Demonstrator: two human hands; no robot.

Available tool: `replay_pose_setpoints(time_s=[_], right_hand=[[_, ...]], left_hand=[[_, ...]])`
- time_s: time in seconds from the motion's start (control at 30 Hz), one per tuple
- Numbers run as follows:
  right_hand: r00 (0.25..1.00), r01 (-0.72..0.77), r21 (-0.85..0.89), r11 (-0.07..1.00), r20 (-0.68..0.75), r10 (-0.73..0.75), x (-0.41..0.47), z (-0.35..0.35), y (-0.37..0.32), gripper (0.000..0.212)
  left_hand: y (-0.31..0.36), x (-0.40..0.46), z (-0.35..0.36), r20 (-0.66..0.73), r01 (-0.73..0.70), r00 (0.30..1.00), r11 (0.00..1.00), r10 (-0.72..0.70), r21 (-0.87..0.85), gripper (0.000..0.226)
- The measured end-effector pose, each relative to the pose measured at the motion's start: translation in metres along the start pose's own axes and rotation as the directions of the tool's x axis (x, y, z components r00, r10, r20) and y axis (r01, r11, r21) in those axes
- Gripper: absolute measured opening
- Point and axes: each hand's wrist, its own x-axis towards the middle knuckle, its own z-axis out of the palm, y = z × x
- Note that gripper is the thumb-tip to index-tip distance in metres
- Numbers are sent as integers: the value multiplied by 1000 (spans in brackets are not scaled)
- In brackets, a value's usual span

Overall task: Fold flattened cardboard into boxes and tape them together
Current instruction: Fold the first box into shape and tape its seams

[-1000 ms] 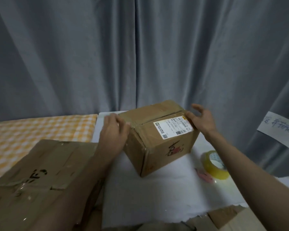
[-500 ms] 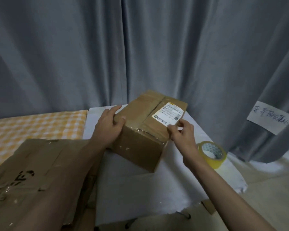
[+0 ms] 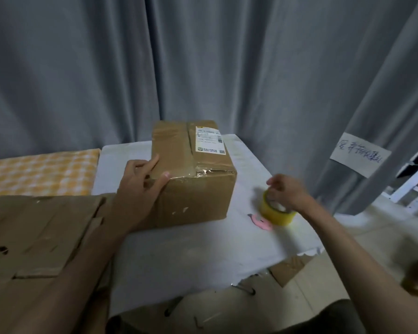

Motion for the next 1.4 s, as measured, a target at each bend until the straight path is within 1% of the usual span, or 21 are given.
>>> replay_pose_setpoints(time_s=[0.03,0.1,0.13,0.2,0.27,0.33,0.4,0.47,0.53,0.63,0.7,0.77,0.8,0.93,1.07,1.13,1.2,1.23,1.3,1.33,1.4], right_hand=[[997,-12,-130,992,73,22,-5,5,8,11],[985,-19,-248,969,160,60,-15,15,20,18],[986,-23,-271,962,152,67,-19,20,25,23],[998,11,-295,955,67,9,-26,26,31,11],[998,35,-287,957,-40,-48,-32,27,34,21],[982,49,-254,966,-166,-93,-41,21,30,25],[952,112,-130,985,-269,-144,-51,12,24,22],[930,196,-11,981,-316,-190,-63,-1,18,19],[919,271,72,960,-316,-236,-77,-15,13,20],[915,363,131,923,-234,-327,-100,-34,4,20],[908,405,156,901,-180,-378,-113,-44,-2,23],[896,440,179,880,-146,-418,-122,-50,-6,33],[895,445,191,875,-131,-427,-124,-53,-8,35],[892,452,218,865,-85,-444,-130,-59,-10,22],[899,424,274,863,-9,-439,-130,-61,-11,14],[918,363,401,841,-1,-396,-128,-61,-11,4],[946,272,548,791,0,-325,-123,-60,-11,33],[952,226,615,755,23,-304,-122,-58,-10,47],[955,144,703,697,86,-284,-120,-55,-14,61],[956,113,732,672,103,-273,-119,-52,-14,60],[952,88,794,601,111,-285,-115,-46,-14,47]], left_hand=[[1,-1,0,-5,-5,1000,1000,5,3,53],[7,-1,0,-22,-36,999,998,37,44,52],[10,0,0,-28,-55,998,996,58,76,51],[22,2,-1,-28,-87,995,989,91,118,49],[36,3,0,-16,-125,992,982,128,145,48],[54,2,3,6,-193,981,969,194,152,45],[74,1,10,28,-293,956,950,292,109,37],[96,-4,21,69,-359,932,932,355,57,28],[113,-10,34,113,-374,919,926,377,-48,23],[129,-19,52,194,-320,912,923,361,-212,27],[134,-23,60,230,-298,905,919,358,-259,29],[136,-24,65,239,-268,908,914,345,-305,27],[137,-25,67,235,-244,914,910,331,-334,24],[136,-27,68,193,-163,939,861,285,-481,13],[136,-30,67,110,-179,952,814,285,-552,8],[135,-32,66,143,-71,972,808,188,-585,5],[133,-33,63,233,65,967,787,102,-613,8],[132,-33,61,290,144,955,755,63,-640,9],[131,-31,51,415,307,910,675,0,-671,11],[130,-29,45,463,361,886,658,-20,-661,13],[128,-26,32,511,414,858,651,-47,-636,14]])
